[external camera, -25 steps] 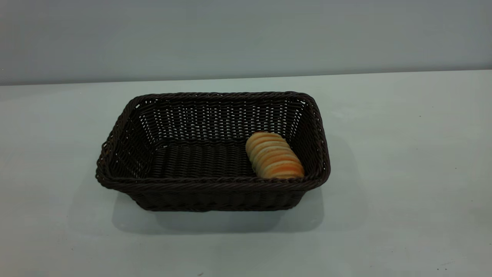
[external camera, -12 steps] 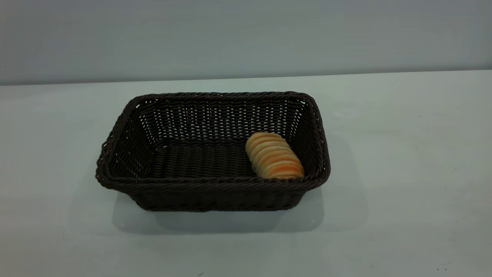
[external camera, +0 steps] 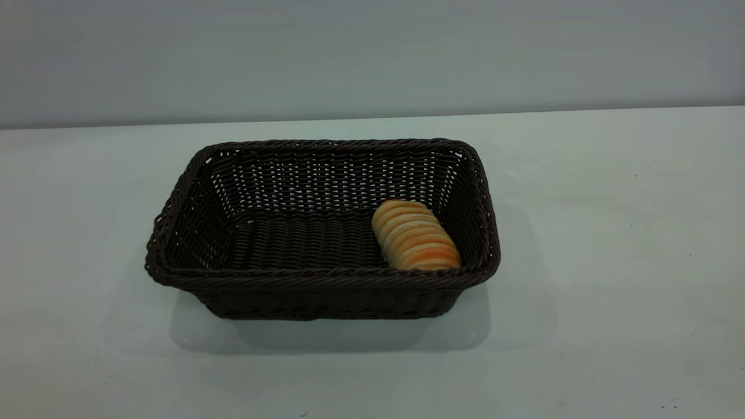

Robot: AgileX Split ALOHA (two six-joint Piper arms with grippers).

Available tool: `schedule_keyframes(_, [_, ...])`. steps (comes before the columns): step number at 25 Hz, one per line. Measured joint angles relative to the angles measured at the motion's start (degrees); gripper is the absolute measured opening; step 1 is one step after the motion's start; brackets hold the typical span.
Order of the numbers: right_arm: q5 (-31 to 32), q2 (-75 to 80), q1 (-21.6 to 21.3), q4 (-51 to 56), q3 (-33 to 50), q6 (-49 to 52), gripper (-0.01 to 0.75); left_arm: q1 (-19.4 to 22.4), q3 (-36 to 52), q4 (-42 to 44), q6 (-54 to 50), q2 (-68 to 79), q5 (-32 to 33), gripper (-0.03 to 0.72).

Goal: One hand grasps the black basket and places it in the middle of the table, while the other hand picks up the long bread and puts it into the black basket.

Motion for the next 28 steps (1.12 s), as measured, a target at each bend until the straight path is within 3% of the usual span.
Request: schedule_keyframes(28, [0.0,0.0,0.0,0.1,0.0,0.0,0.445,0.0,3.4,-5.0,2.9,0.0,-0.9,0.476])
